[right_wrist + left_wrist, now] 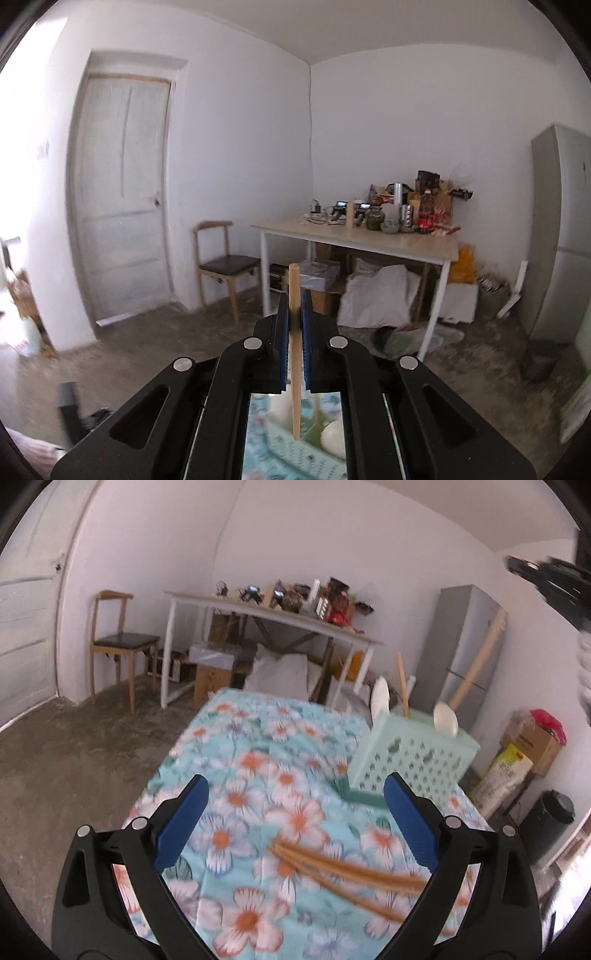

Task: Organize utensils
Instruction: 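Lower the chopstick into the holder and open the right tool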

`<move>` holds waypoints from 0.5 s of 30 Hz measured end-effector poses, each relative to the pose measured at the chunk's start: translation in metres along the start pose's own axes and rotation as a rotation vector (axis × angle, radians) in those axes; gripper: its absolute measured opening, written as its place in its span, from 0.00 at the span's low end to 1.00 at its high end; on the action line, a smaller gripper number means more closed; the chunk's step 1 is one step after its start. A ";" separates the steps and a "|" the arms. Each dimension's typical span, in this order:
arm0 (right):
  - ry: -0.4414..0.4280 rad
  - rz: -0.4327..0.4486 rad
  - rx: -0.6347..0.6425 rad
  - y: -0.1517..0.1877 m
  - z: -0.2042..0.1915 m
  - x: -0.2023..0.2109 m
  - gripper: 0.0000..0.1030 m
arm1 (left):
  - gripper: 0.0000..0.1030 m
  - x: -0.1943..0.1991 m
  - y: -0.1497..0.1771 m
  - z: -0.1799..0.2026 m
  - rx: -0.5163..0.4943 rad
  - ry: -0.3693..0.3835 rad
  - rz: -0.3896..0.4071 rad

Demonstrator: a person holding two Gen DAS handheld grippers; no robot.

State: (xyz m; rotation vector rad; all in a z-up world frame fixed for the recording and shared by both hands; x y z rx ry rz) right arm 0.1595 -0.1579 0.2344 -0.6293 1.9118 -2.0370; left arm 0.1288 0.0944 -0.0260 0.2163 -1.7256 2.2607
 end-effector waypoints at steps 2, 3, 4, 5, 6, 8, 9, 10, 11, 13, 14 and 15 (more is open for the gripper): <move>0.015 -0.026 0.028 0.008 -0.002 -0.020 0.06 | 0.89 0.000 0.008 -0.001 -0.006 0.008 -0.021; 0.031 -0.048 0.050 0.016 -0.003 -0.032 0.06 | 0.89 0.000 0.012 -0.003 -0.009 0.010 -0.027; 0.042 -0.066 0.069 0.023 -0.004 -0.041 0.06 | 0.89 0.001 0.014 -0.003 -0.010 0.013 -0.031; 0.052 -0.081 0.084 0.028 -0.004 -0.047 0.06 | 0.89 0.002 0.016 -0.004 -0.010 0.014 -0.035; 0.066 -0.100 0.105 0.035 -0.004 -0.055 0.06 | 0.89 0.002 0.018 -0.006 -0.007 0.014 -0.039; 0.085 -0.140 0.132 0.049 -0.004 -0.068 0.06 | 0.89 0.003 0.021 -0.010 0.001 0.015 -0.044; 0.093 -0.159 0.142 0.055 -0.003 -0.073 0.06 | 0.89 0.002 0.022 -0.012 0.006 0.016 -0.046; 0.099 -0.178 0.148 0.061 -0.002 -0.078 0.06 | 0.89 0.001 0.021 -0.012 0.010 0.015 -0.048; 0.102 -0.207 0.141 0.068 0.000 -0.083 0.06 | 0.89 0.001 0.021 -0.016 0.017 0.012 -0.050; 0.109 -0.248 0.117 0.078 0.004 -0.086 0.09 | 0.89 0.001 0.022 -0.019 0.027 0.008 -0.054; 0.112 -0.255 0.109 0.079 0.007 -0.087 0.13 | 0.89 0.001 0.023 -0.020 0.030 0.008 -0.055; 0.113 -0.254 0.098 0.080 0.008 -0.085 0.17 | 0.89 0.001 0.023 -0.021 0.033 0.007 -0.057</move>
Point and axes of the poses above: each gripper's, at about its wrist camera, not at the fingertips, and x roughly against the way its jaws point, z to its right, y to its underside, the point moved 8 cm from there along -x, roughly the way its jaws point, and after that the axes turned 7 degrees about z, right-handed, at the moved point
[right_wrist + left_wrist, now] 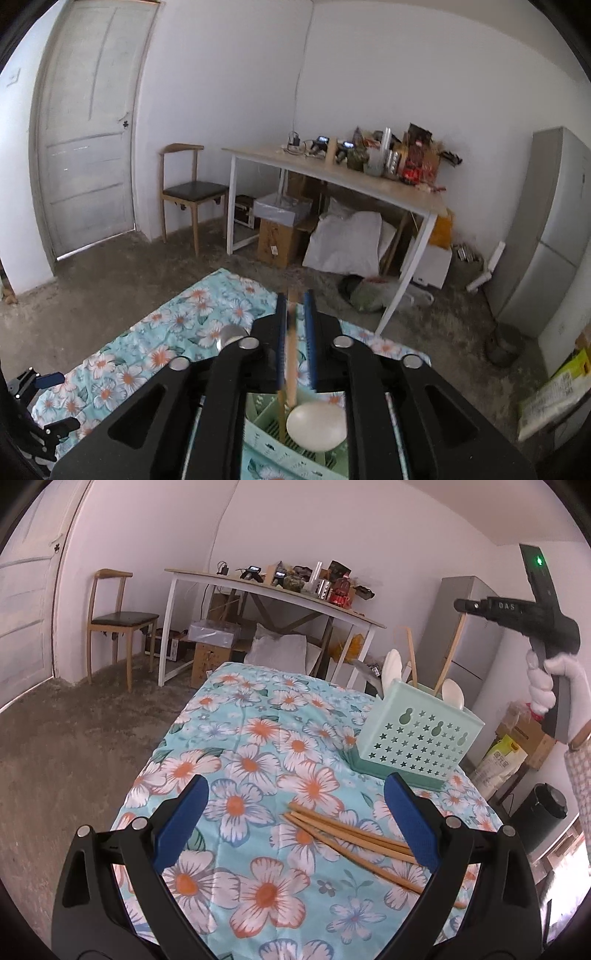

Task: Organize utensils
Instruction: 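Lower the chopstick into the holder and open the right tool, then move both tools back to the remaining chopsticks on the cover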

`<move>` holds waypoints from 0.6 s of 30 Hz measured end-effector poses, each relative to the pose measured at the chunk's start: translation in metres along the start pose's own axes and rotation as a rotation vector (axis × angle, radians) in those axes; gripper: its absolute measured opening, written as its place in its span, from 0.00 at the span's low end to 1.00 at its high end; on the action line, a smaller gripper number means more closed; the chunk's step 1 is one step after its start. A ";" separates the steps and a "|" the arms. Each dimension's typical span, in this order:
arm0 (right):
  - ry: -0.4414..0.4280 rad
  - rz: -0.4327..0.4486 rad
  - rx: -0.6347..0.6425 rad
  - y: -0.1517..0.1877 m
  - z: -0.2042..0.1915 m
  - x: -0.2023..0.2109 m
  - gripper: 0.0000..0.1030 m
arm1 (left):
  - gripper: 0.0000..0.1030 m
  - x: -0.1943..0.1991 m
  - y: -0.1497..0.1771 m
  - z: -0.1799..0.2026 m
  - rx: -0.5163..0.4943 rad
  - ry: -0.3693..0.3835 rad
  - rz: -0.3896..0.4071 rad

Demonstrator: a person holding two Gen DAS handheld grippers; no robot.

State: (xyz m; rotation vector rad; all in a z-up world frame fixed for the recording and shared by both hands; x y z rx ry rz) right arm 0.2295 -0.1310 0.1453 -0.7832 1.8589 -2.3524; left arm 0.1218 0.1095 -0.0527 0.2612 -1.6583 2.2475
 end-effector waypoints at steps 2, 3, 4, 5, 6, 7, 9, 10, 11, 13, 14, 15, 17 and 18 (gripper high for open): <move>-0.005 0.018 -0.027 -0.003 0.005 0.006 0.35 | 0.89 0.000 0.000 0.000 0.003 0.000 -0.003; -0.010 0.032 -0.043 -0.005 0.006 0.013 0.36 | 0.89 0.001 0.001 0.001 0.003 0.001 -0.005; -0.016 0.046 -0.058 -0.007 0.008 0.020 0.38 | 0.89 0.002 0.001 0.001 0.002 0.001 -0.007; -0.019 0.056 -0.068 -0.008 0.010 0.025 0.42 | 0.89 0.002 0.001 0.002 0.001 0.001 -0.009; -0.021 0.070 -0.083 -0.009 0.012 0.033 0.44 | 0.89 0.002 0.002 0.004 -0.001 0.002 -0.011; -0.027 0.089 -0.104 -0.011 0.015 0.044 0.48 | 0.89 0.002 0.002 0.005 -0.002 0.002 -0.013; -0.038 0.109 -0.137 -0.011 0.019 0.058 0.53 | 0.89 0.004 0.003 0.007 -0.005 0.005 -0.015; -0.047 0.121 -0.163 -0.009 0.021 0.070 0.56 | 0.89 0.005 0.003 0.008 -0.006 0.005 -0.015; -0.053 0.128 -0.180 -0.006 0.022 0.077 0.60 | 0.89 0.006 0.004 0.010 -0.007 0.006 -0.017; -0.057 0.131 -0.208 0.004 0.024 0.094 0.65 | 0.89 0.007 0.004 0.012 -0.008 0.005 -0.023; -0.058 0.128 -0.215 0.010 0.023 0.099 0.68 | 0.89 0.008 0.005 0.013 -0.009 0.005 -0.026; -0.065 0.119 -0.223 0.017 0.021 0.104 0.70 | 0.89 0.008 0.005 0.014 -0.011 0.005 -0.027; -0.090 0.086 -0.248 0.040 0.015 0.112 0.79 | 0.89 0.009 0.006 0.016 -0.014 0.003 -0.032; -0.096 0.065 -0.257 0.052 0.013 0.113 0.81 | 0.89 0.010 0.007 0.017 -0.016 0.002 -0.037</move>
Point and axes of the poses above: each gripper's, at about its wrist camera, not at the fingertips, and x roughly against the way its jaws point, z to its right, y to its underside, the point moved 8 cm from there along -x, roughly the way its jaws point, and after that the axes turned 7 degrees about z, right-handed, at the moved point
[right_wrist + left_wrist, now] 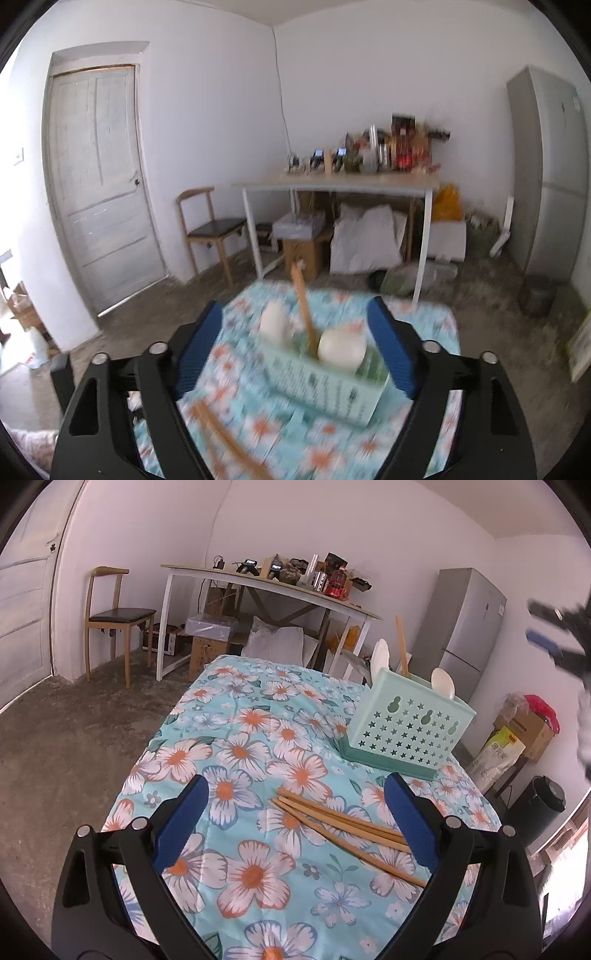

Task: Organize utensils
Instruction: 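Move both tools back to the remaining chopsticks on the cover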

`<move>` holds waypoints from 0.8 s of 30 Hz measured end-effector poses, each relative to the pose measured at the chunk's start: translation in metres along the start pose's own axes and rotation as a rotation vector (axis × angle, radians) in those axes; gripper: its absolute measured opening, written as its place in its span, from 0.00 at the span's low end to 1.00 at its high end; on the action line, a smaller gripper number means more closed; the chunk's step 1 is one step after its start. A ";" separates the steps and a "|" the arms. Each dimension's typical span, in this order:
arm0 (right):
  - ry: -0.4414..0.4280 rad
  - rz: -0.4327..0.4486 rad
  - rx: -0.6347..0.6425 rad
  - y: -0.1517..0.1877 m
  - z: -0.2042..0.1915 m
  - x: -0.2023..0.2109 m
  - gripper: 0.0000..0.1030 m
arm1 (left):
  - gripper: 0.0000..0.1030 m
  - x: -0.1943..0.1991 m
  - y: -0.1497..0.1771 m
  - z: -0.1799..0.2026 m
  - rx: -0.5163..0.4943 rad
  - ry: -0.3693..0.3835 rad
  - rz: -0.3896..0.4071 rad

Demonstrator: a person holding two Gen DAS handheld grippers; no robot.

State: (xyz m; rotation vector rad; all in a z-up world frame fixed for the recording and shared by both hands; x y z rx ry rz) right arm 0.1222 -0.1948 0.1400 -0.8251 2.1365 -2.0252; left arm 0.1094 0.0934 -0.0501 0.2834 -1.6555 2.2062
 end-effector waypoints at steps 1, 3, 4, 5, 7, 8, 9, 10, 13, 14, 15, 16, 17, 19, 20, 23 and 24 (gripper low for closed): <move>0.002 -0.040 -0.014 0.020 0.000 0.001 0.84 | 0.89 0.000 0.001 0.000 0.000 -0.001 -0.004; 0.028 -0.101 -0.036 0.050 0.005 0.000 0.87 | 0.89 0.000 0.003 0.001 0.004 -0.007 -0.016; 0.062 -0.142 -0.053 0.073 0.009 -0.001 0.88 | 0.89 0.000 0.004 0.000 0.008 -0.015 -0.026; 0.080 -0.163 -0.069 0.088 0.013 0.000 0.89 | 0.89 -0.001 0.006 -0.001 0.014 -0.022 -0.035; 0.143 -0.235 -0.120 0.133 0.024 -0.002 0.89 | 0.89 -0.002 0.009 -0.004 0.027 -0.025 -0.056; 0.167 -0.261 -0.136 0.148 0.029 -0.003 0.89 | 0.89 -0.004 0.012 -0.006 0.036 -0.023 -0.075; 0.197 -0.289 -0.159 0.167 0.034 -0.004 0.89 | 0.89 -0.005 0.015 -0.007 0.041 -0.022 -0.094; 0.223 -0.313 -0.180 0.182 0.039 -0.003 0.89 | 0.89 -0.006 0.018 -0.006 0.041 -0.020 -0.105; 0.307 -0.384 -0.236 0.229 0.057 0.003 0.89 | 0.89 -0.008 0.027 0.000 0.031 0.003 -0.146; 0.328 -0.394 -0.240 0.236 0.061 0.005 0.89 | 0.89 -0.008 0.029 0.003 0.031 0.016 -0.156; 0.346 -0.408 -0.248 0.246 0.065 0.006 0.89 | 0.89 -0.009 0.031 0.006 0.032 0.028 -0.164; 0.349 -0.419 -0.255 0.253 0.066 0.006 0.89 | 0.89 -0.010 0.034 0.010 0.036 0.043 -0.173; 0.347 -0.441 -0.265 0.264 0.068 0.006 0.89 | 0.87 -0.011 0.035 0.013 0.041 0.056 -0.177; 0.342 -0.483 -0.295 0.280 0.069 0.001 0.92 | 0.78 -0.013 0.040 0.023 0.057 0.091 -0.197; 0.343 -0.478 -0.295 0.284 0.069 -0.001 0.94 | 0.76 -0.015 0.042 0.026 0.069 0.103 -0.205; 0.387 -0.464 -0.269 0.285 0.065 -0.004 0.94 | 0.64 -0.022 0.047 0.030 0.126 0.132 -0.229; 0.397 -0.458 -0.265 0.286 0.065 -0.005 0.94 | 0.60 -0.025 0.048 0.030 0.142 0.136 -0.236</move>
Point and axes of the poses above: each gripper's, at about its wrist camera, not at the fingertips, and x roughly against the way its jaws point, z to its right, y to its underside, the point moved 8 cm from there along -x, roughly the way its jaws point, and after that the axes turned 7 degrees about z, right-handed, at the moved point
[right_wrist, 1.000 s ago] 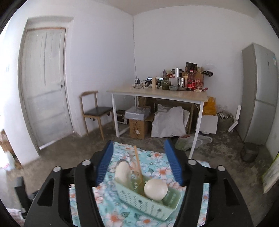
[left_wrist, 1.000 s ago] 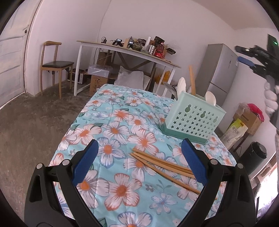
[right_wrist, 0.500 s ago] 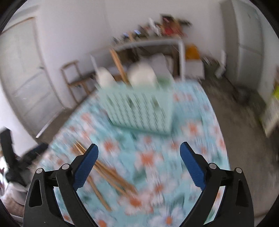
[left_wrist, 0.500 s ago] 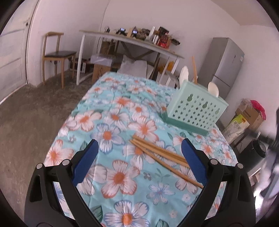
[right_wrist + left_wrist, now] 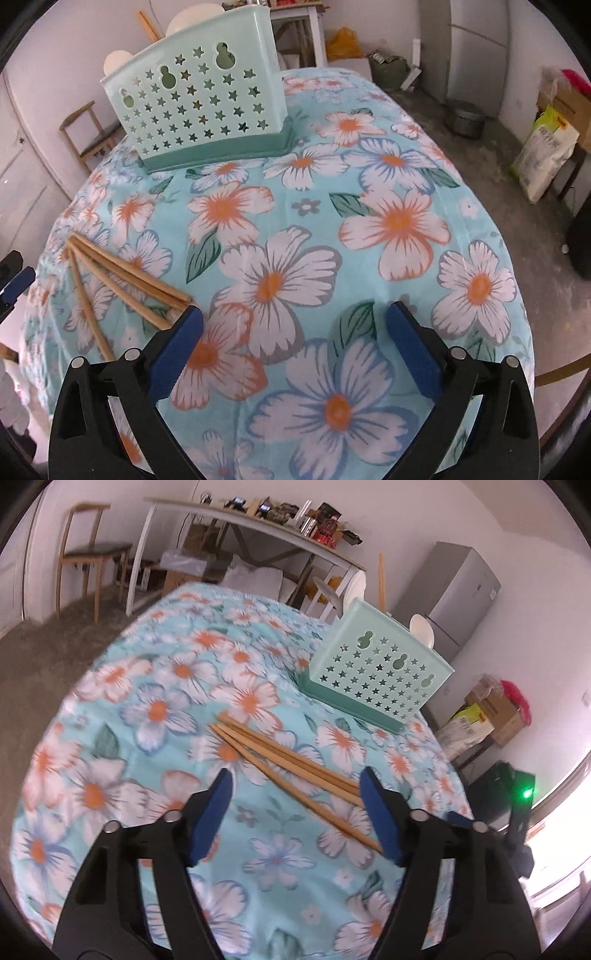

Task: Organize utensils
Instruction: 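Move both tools back to the remaining chopsticks on the cover, then close the left tool on a wooden chopstick while the right tool closes on another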

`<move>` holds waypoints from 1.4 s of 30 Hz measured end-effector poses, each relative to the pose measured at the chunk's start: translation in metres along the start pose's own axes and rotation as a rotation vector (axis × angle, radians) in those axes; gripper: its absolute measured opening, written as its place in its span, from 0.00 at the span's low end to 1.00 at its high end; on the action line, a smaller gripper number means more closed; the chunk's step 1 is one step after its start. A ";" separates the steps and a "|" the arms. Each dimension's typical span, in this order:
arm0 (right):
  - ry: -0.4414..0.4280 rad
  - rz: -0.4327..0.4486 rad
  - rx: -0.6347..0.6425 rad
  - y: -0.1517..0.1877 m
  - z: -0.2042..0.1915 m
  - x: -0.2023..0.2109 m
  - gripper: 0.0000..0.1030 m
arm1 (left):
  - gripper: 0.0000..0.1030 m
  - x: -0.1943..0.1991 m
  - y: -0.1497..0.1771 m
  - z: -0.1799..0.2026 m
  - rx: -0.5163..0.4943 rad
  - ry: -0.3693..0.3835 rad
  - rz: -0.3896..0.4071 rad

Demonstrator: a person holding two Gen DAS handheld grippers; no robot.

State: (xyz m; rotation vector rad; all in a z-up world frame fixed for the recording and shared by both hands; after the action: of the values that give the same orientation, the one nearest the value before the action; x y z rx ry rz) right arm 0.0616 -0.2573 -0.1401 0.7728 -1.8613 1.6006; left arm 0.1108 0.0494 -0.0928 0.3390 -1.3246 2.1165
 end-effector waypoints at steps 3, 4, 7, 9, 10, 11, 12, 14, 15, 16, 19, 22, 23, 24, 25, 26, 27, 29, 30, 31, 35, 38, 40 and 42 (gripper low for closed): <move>0.015 0.023 0.011 0.001 -0.001 0.000 0.95 | 0.50 -0.011 0.002 -0.004 0.052 0.013 -0.028; 0.014 0.027 0.013 0.001 -0.002 0.001 0.95 | 0.47 -0.015 0.002 -0.006 0.073 0.018 -0.040; 0.003 0.037 0.017 0.003 -0.003 0.002 0.95 | 0.40 -0.025 0.006 -0.012 0.128 0.021 -0.073; -0.008 0.038 0.018 0.001 -0.001 0.004 0.95 | 0.34 -0.033 0.009 -0.016 0.178 0.028 -0.099; -0.012 0.038 0.017 0.001 -0.001 0.004 0.95 | 0.33 -0.037 0.012 -0.018 0.202 0.034 -0.113; -0.017 0.039 0.016 0.001 0.000 0.004 0.95 | 0.32 -0.040 0.013 -0.020 0.221 0.038 -0.123; -0.021 0.040 0.015 0.001 0.000 0.004 0.95 | 0.31 -0.044 0.015 -0.023 0.248 0.043 -0.135; -0.025 0.043 0.017 0.000 0.000 0.004 0.95 | 0.29 -0.053 0.019 -0.029 0.303 0.049 -0.152; -0.026 0.044 0.019 0.000 -0.001 0.004 0.95 | 0.26 -0.055 0.020 -0.030 0.315 0.049 -0.151; -0.027 0.045 0.021 0.001 -0.001 0.004 0.95 | 0.24 -0.057 0.019 -0.032 0.329 0.048 -0.147; -0.032 0.048 0.026 0.001 -0.001 0.005 0.95 | 0.15 -0.061 0.017 -0.036 0.350 0.039 -0.144; -0.044 0.048 0.021 0.001 0.000 0.006 0.95 | 0.14 -0.059 0.017 -0.038 0.365 0.031 -0.138; -0.047 0.048 0.019 0.001 0.000 0.006 0.95 | 0.14 -0.057 0.018 -0.038 0.364 0.028 -0.133; -0.050 0.047 0.016 0.001 0.000 0.006 0.95 | 0.14 -0.053 0.018 -0.038 0.361 0.024 -0.129; -0.054 0.046 0.012 0.000 0.001 0.007 0.95 | 0.14 -0.049 0.018 -0.038 0.359 0.021 -0.126; -0.057 0.045 0.010 0.000 0.001 0.007 0.95 | 0.14 -0.047 0.019 -0.038 0.357 0.018 -0.124; -0.061 0.044 0.006 0.000 0.001 0.007 0.95 | 0.14 -0.042 0.019 -0.039 0.356 0.011 -0.120; -0.066 0.044 0.001 0.000 0.002 0.007 0.95 | 0.14 -0.032 0.021 -0.041 0.356 0.000 -0.115; -0.067 0.044 -0.001 0.000 0.002 0.007 0.95 | 0.14 -0.028 0.022 -0.041 0.356 -0.005 -0.115; -0.069 0.044 -0.004 0.000 0.002 0.007 0.95 | 0.15 -0.024 0.024 -0.042 0.356 -0.010 -0.116; -0.076 0.051 -0.025 -0.002 0.003 0.007 0.95 | 0.16 -0.014 0.034 -0.046 0.380 -0.007 -0.136; -0.077 0.058 -0.038 -0.002 0.003 0.008 0.95 | 0.21 -0.014 0.034 -0.055 0.449 0.014 -0.149; -0.077 0.058 -0.037 -0.002 0.003 0.008 0.95 | 0.25 -0.016 0.033 -0.058 0.484 0.028 -0.149; -0.081 0.061 -0.037 -0.002 0.003 0.008 0.95 | 0.28 -0.018 0.032 -0.060 0.518 0.039 -0.150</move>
State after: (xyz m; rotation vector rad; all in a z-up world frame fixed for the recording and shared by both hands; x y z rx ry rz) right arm 0.0569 -0.2612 -0.1332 0.7826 -1.9839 1.5882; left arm 0.1112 0.0862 -0.1532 0.5843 -0.6858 2.2962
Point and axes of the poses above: each gripper's, at about its wrist camera, not at the fingertips, and x roughly against the way its jaws point, z to its right, y to its underside, the point moved 8 cm from there along -x, roughly the way its jaws point, and after that the axes turned 7 degrees about z, right-handed, at the moved point
